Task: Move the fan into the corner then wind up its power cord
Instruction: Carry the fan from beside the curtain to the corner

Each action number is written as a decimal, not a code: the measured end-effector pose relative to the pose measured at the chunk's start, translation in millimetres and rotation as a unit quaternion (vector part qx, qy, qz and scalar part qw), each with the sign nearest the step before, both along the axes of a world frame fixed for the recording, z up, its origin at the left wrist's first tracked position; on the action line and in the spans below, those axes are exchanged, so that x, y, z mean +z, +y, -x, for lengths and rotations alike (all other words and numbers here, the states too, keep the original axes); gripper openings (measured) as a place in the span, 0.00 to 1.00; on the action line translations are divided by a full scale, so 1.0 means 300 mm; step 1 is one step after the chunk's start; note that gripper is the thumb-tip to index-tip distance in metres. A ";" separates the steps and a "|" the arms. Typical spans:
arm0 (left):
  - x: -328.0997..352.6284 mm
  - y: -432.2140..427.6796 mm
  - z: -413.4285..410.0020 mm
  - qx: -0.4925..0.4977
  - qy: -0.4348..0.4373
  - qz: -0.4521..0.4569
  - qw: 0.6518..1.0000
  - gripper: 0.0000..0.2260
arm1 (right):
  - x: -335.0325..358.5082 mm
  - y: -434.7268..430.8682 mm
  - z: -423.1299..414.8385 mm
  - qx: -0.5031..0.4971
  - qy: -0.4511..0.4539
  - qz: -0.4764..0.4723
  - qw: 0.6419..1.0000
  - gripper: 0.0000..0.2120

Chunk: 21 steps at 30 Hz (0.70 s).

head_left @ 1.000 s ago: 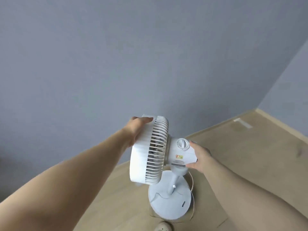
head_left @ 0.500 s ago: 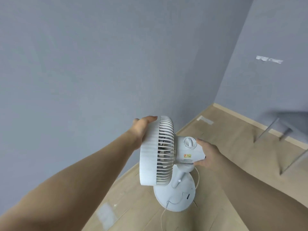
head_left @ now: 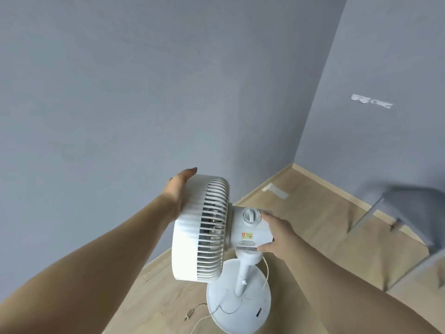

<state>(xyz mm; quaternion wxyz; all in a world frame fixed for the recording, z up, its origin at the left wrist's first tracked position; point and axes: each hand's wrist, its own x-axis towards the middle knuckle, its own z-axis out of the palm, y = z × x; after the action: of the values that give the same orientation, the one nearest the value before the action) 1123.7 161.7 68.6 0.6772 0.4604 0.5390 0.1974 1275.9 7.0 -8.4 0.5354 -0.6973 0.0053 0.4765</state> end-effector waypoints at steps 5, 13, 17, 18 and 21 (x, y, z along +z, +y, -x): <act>0.048 -0.046 -0.265 0.016 -0.028 -0.006 0.999 0.26 | 0.011 -0.022 -0.272 0.031 -0.046 0.024 0.998 0.26; 0.025 0.042 -0.757 -0.003 -0.031 0.023 0.999 0.12 | -0.048 -0.003 -0.753 0.306 -0.339 0.141 0.878 0.41; 0.033 0.130 -1.032 -0.023 -0.033 0.029 0.999 0.12 | -0.077 0.061 -0.993 0.319 -0.366 0.153 0.861 0.44; 0.038 0.142 -1.090 -0.026 -0.034 0.033 0.999 0.12 | -0.078 0.072 -1.044 0.314 -0.363 0.155 0.864 0.43; 0.053 0.190 -1.273 -0.027 -0.039 0.045 0.998 0.12 | -0.080 0.111 -1.217 0.286 -0.354 0.154 0.877 0.42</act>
<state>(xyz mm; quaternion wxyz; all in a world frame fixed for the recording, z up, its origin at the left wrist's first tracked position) 1505.5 218.6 84.5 0.7230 0.4352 0.5080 0.1725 1641.0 40.5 -32.3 0.2278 -0.8640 -0.3112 0.3237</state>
